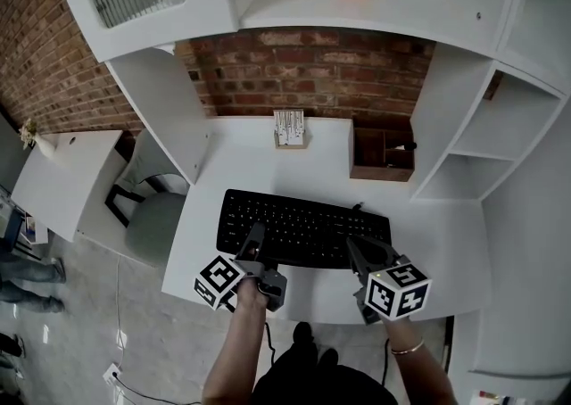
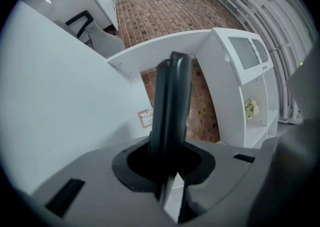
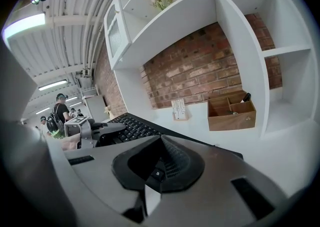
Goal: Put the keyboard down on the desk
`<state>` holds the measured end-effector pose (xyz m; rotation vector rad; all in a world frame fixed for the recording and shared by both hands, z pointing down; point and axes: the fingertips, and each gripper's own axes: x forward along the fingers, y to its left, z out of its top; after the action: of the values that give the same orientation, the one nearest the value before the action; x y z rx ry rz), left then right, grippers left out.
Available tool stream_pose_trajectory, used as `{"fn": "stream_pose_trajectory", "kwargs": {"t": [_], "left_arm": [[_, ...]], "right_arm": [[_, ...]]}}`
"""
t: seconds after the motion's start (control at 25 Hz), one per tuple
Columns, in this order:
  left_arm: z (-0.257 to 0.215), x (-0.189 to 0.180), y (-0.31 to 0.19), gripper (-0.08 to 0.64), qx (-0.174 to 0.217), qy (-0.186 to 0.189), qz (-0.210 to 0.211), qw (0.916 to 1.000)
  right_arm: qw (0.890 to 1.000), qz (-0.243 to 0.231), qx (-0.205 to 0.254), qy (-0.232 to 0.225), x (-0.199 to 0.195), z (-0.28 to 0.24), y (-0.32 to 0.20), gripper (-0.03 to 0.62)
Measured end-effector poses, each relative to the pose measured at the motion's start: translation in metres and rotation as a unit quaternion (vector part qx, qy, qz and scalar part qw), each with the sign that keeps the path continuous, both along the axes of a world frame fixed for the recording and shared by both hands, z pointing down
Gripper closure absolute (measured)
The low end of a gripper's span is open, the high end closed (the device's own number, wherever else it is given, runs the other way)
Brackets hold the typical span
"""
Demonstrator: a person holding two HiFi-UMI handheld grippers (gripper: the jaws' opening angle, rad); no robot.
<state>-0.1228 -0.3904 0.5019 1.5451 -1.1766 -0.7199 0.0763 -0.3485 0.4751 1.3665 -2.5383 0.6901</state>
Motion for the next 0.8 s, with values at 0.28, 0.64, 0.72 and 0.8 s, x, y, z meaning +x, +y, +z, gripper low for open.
{"fn": "stream_pose_trajectory", "kwargs": {"t": [0.28,0.64,0.72,0.8], "left_arm": [[0.039,-0.01,-0.015,0.483,-0.043,-0.009,0.005,0.999],[0.066,-0.017,-0.027,0.473,-0.07,-0.02,0.014,0.9973],[0.07,-0.018,-0.031,0.455,-0.08,-0.029,0.02,0.9962],[0.074,-0.02,-0.032,0.437,-0.096,-0.035,0.021,0.9946]], "right_arm": [[1.0,-0.002,-0.021,0.004,-0.014,0.017,-0.003,0.588],[0.999,0.005,-0.035,0.008,-0.024,0.03,-0.008,0.588],[0.999,0.006,-0.036,0.008,-0.026,0.032,-0.009,0.588],[0.999,0.005,-0.037,0.008,-0.028,0.033,-0.009,0.588]]}}
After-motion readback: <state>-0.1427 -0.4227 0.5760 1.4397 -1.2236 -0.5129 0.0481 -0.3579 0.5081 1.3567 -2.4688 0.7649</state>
